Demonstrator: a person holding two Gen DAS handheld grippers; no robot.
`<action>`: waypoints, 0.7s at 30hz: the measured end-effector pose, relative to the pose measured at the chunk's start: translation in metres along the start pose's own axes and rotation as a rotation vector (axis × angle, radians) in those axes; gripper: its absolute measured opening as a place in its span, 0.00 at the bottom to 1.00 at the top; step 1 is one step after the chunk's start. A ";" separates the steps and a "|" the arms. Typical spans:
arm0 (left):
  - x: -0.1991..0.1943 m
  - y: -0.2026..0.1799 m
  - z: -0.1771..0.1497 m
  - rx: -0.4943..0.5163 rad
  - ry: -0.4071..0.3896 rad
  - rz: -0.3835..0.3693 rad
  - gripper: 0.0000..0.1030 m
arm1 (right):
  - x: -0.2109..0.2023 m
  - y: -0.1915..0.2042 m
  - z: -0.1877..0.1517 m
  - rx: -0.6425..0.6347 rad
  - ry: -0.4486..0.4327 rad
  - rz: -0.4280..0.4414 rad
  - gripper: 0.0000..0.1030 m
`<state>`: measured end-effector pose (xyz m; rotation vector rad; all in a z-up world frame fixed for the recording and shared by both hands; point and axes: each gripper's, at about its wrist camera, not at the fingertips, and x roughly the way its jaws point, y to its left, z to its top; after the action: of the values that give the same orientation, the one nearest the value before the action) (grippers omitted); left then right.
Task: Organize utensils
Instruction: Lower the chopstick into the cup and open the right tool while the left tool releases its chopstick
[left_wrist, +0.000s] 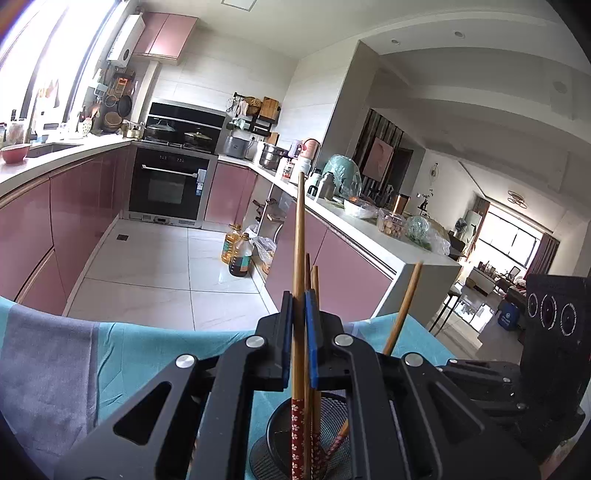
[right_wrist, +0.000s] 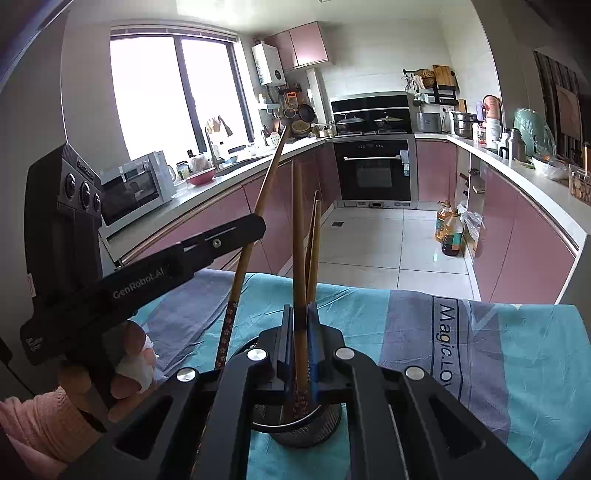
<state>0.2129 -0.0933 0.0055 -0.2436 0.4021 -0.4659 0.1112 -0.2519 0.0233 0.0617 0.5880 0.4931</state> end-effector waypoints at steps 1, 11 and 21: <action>0.001 0.000 0.001 -0.002 -0.005 0.001 0.07 | 0.001 -0.001 -0.001 0.003 0.004 0.001 0.08; 0.004 0.004 0.003 -0.043 -0.034 0.003 0.07 | 0.004 -0.008 -0.009 0.034 0.019 0.012 0.08; 0.000 0.004 -0.001 -0.018 -0.010 0.015 0.07 | 0.006 -0.006 -0.018 0.044 0.030 0.029 0.08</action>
<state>0.2138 -0.0896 0.0029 -0.2599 0.3988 -0.4462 0.1088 -0.2560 0.0039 0.1052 0.6280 0.5096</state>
